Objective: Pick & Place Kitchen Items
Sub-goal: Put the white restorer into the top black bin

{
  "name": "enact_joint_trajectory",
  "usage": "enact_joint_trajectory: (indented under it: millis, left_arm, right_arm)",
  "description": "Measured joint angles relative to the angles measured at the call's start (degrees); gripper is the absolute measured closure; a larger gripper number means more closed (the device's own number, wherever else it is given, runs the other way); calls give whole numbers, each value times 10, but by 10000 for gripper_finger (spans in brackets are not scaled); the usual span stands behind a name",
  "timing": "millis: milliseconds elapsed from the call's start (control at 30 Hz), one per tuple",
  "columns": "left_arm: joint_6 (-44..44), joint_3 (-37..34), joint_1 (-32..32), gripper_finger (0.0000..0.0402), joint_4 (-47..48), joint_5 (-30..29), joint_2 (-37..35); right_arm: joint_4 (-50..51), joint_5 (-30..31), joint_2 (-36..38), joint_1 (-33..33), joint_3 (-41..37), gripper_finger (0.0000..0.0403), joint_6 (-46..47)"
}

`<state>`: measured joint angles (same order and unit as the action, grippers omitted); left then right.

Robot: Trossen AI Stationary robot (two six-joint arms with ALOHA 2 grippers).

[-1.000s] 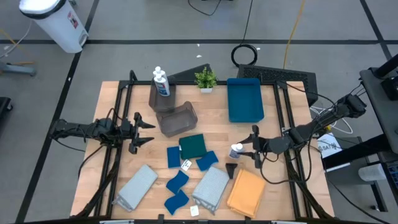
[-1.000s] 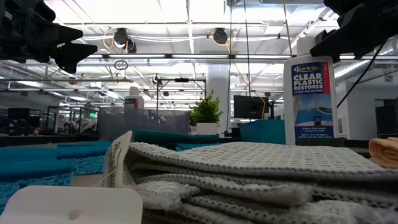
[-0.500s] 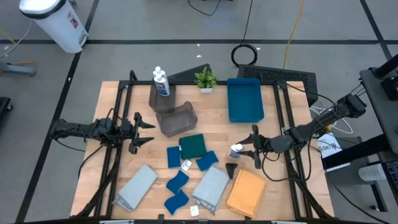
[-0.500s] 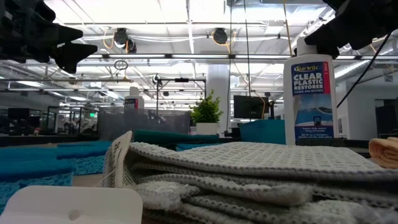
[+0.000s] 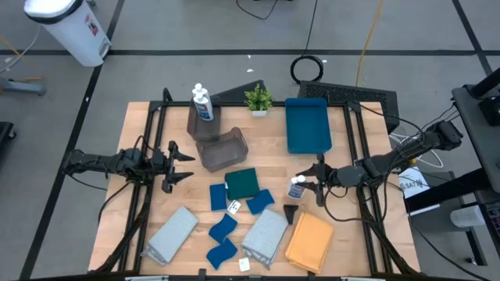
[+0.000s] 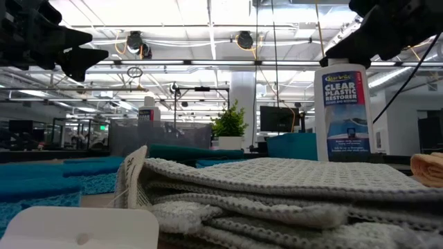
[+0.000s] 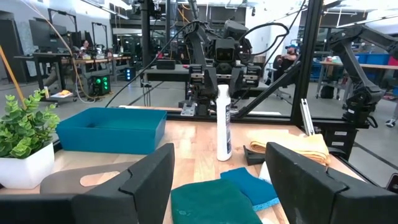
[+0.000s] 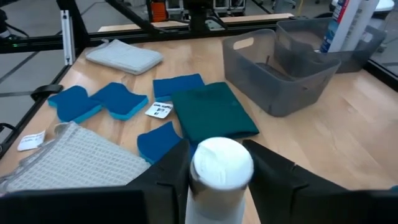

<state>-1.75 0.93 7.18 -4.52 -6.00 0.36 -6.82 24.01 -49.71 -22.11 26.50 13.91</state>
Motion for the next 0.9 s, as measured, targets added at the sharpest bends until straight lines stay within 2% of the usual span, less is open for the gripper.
enact_joint_trajectory:
  millis: [267,733,900]
  left_arm:
    - [0,0,0,147,0,0,0]
    - [0,0,0,146,0,0,0]
    - [0,0,0,146,0,0,0]
  right_arm:
    - [3,-2,0,3,0,303,7]
    - [6,-5,0,3,0,297,-15]
    - [5,-69,0,3,0,299,-48]
